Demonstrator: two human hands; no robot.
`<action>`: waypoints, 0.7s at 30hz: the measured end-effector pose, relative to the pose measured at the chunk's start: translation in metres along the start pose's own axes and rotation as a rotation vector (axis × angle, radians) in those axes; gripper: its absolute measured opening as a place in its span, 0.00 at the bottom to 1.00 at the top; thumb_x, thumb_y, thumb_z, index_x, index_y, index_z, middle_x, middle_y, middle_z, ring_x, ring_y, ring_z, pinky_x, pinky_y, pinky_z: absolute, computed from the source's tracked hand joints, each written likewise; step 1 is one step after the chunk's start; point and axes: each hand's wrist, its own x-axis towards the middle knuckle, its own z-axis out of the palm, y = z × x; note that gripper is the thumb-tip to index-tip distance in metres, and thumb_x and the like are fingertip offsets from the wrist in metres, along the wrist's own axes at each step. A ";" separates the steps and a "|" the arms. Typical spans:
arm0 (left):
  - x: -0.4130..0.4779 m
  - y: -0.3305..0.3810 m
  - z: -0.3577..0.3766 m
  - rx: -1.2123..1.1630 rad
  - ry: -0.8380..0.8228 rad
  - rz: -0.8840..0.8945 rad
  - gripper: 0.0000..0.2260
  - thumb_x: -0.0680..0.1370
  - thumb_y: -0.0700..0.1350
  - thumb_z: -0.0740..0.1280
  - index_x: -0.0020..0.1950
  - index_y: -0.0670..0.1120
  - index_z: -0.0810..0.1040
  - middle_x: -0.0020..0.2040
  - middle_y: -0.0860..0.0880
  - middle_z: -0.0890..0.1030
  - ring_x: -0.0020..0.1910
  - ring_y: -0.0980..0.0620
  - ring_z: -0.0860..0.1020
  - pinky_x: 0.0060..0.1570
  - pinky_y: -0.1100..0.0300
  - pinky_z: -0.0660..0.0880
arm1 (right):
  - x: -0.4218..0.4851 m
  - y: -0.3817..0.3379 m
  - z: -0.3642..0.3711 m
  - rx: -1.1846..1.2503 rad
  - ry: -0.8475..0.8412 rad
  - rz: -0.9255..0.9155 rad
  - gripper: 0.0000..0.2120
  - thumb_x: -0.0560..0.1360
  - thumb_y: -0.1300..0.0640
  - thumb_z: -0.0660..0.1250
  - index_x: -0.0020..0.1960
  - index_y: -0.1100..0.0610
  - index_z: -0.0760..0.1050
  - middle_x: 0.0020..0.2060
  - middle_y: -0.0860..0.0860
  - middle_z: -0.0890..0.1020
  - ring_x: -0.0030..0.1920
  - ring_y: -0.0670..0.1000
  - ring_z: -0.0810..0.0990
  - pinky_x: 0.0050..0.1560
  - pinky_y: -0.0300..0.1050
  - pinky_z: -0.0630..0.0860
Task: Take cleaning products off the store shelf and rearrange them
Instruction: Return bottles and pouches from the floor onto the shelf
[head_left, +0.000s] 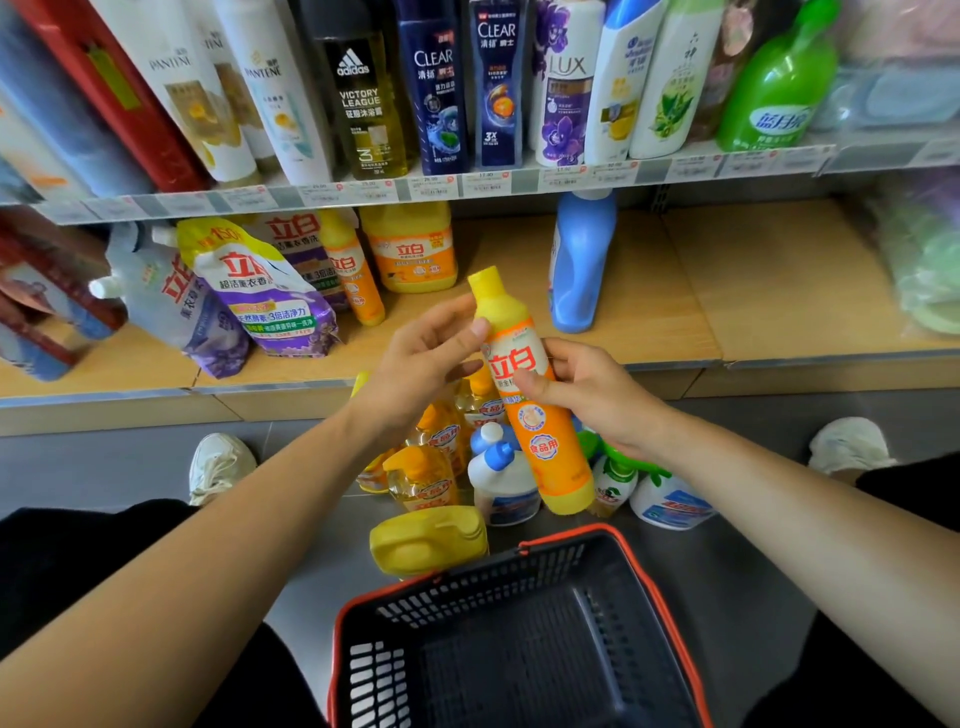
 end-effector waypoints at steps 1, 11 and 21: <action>-0.001 -0.001 0.002 0.008 -0.030 -0.002 0.22 0.78 0.49 0.68 0.71 0.47 0.74 0.59 0.49 0.85 0.60 0.48 0.82 0.61 0.52 0.78 | 0.001 0.000 0.001 0.014 0.011 0.012 0.27 0.69 0.46 0.74 0.64 0.56 0.75 0.53 0.53 0.86 0.54 0.54 0.85 0.56 0.53 0.82; 0.005 0.002 0.002 -0.021 0.157 -0.030 0.17 0.76 0.52 0.70 0.62 0.48 0.78 0.49 0.50 0.86 0.50 0.49 0.86 0.43 0.59 0.82 | -0.009 0.013 0.016 -0.165 -0.054 0.120 0.30 0.66 0.49 0.81 0.63 0.50 0.71 0.58 0.48 0.81 0.55 0.49 0.84 0.55 0.51 0.82; 0.006 -0.006 -0.009 0.026 0.187 -0.081 0.27 0.76 0.44 0.74 0.73 0.52 0.69 0.61 0.48 0.81 0.56 0.49 0.84 0.50 0.52 0.83 | -0.016 0.015 0.028 -0.020 0.064 0.120 0.29 0.70 0.62 0.78 0.66 0.54 0.69 0.58 0.54 0.83 0.55 0.52 0.84 0.53 0.48 0.83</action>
